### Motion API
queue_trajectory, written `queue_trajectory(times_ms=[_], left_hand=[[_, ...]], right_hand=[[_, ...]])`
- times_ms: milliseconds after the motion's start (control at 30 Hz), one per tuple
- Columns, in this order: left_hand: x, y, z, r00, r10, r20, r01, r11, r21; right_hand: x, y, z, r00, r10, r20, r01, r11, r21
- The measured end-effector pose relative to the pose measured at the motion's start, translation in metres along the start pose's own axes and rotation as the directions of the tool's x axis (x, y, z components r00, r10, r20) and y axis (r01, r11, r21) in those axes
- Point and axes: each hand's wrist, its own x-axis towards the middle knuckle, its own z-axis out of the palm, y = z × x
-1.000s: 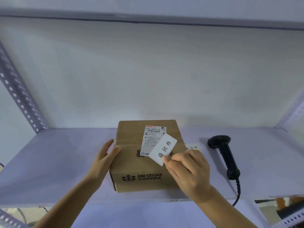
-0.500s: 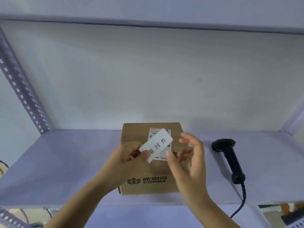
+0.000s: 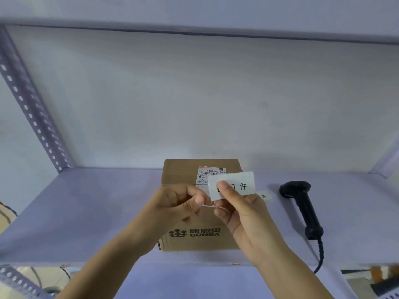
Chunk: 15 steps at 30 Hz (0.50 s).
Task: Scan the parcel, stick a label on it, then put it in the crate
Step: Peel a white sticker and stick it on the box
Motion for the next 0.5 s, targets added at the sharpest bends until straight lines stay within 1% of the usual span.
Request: queue_trajectory(times_ms=[167, 300, 500], left_hand=[[0.0005, -0.0012, 0.006, 1.0, 0.016, 0.006, -0.015, 0.998, -0.057], [0.0014, -0.0039, 0.0072, 1.0, 0.023, -0.009, -0.024, 0.997, -0.071], [0.0025, -0.0072, 0.0109, 0.998, 0.056, 0.028, -0.053, 0.993, -0.103]], right_hand=[[-0.0048, -0.0038, 0.0006, 1.0, 0.026, 0.015, -0.026, 1.0, -0.01], [-0.0074, -0.004, 0.0012, 0.999, 0.039, 0.014, -0.039, 0.999, 0.004], [-0.0107, -0.0044, 0.0006, 0.997, 0.078, 0.013, -0.078, 0.997, 0.016]])
